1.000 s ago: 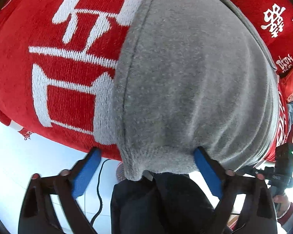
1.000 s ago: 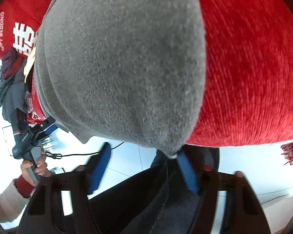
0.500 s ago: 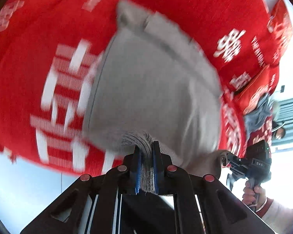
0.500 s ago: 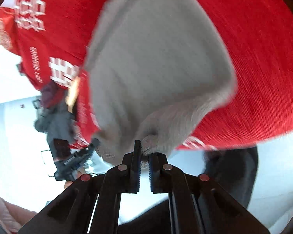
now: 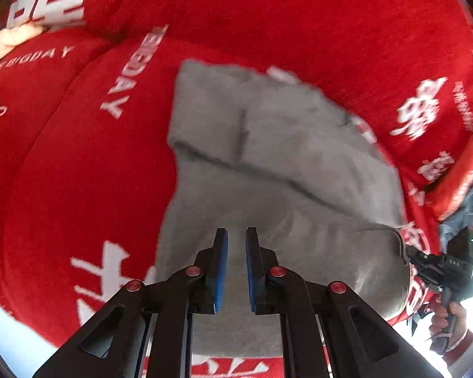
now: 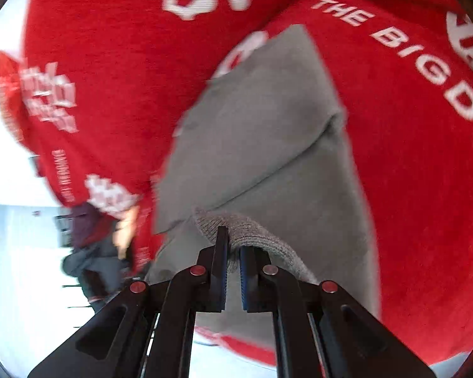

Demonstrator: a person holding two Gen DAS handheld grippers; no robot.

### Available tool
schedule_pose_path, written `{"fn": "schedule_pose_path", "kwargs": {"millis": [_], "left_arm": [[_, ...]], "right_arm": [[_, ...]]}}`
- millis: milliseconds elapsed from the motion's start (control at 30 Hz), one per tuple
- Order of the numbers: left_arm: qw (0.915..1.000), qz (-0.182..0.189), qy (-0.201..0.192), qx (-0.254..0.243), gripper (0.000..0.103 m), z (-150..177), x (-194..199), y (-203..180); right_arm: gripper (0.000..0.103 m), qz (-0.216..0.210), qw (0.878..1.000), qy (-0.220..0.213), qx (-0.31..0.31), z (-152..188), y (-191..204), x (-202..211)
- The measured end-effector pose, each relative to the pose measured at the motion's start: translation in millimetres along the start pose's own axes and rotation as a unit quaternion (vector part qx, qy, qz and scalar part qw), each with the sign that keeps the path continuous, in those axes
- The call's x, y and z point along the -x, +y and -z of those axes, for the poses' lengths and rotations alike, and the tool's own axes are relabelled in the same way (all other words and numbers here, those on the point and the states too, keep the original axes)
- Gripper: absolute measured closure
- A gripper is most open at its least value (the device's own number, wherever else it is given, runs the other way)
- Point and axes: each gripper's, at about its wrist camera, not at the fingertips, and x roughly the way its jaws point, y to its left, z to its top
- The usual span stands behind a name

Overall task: Fold small clothes
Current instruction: 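Lay the hem onto the collar and open both grippers, then grasp the folded edge of the grey sweater with both grippers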

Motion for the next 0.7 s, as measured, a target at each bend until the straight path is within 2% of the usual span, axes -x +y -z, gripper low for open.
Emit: {"fn": "schedule_pose_path", "kwargs": {"millis": [33, 100, 133, 167, 200, 233, 367, 567, 633, 700], "left_arm": [[1.0000, -0.008, 0.001, -0.004, 0.091, 1.3, 1.6, 3.1], [0.9995, -0.026, 0.002, -0.020, 0.090, 2.7, 2.8, 2.9], [0.9988, -0.036, 0.008, -0.033, 0.082, 4.6, 2.3, 3.0], [0.9981, -0.043, 0.011, -0.044, 0.049, 5.9, 1.4, 1.6], [0.9967, -0.056, 0.006, -0.058, 0.021, 7.2, 1.2, -1.3], [0.9957, -0.061, 0.000, -0.070, 0.018, 9.4, 1.3, -3.6], [0.9913, -0.051, 0.025, -0.119, 0.018, 1.5, -15.3, -26.1], [0.9828, -0.059, 0.064, -0.163, 0.019, -16.1, -57.4, -50.3], [0.9795, -0.070, 0.080, -0.171, 0.036, -15.6, -67.9, -53.3], [0.9773, -0.074, 0.077, -0.183, 0.072, -12.9, -67.0, -55.4]], "right_arm": [[0.091, 0.041, 0.999, 0.012, 0.014, -3.5, 3.7, -2.1], [0.087, 0.070, 0.996, 0.020, 0.052, -4.4, 13.6, 0.7], [0.075, 0.087, 0.993, 0.020, 0.081, -3.3, 20.4, 4.4], [0.053, 0.102, 0.989, 0.019, 0.101, -2.0, 25.2, 7.1], [0.044, 0.115, 0.985, 0.018, 0.126, -3.2, 33.3, 7.5], [0.042, 0.126, 0.980, 0.018, 0.152, -2.3, 37.8, 8.9], [0.042, 0.167, 0.960, 0.044, 0.222, -4.0, 45.8, -1.5], [0.042, 0.169, 0.956, 0.059, 0.233, -21.2, 31.7, -24.9], [0.042, 0.166, 0.956, 0.072, 0.231, -21.7, 29.1, -37.0], [0.048, 0.165, 0.954, 0.081, 0.236, -16.5, 29.6, -43.3]]}}
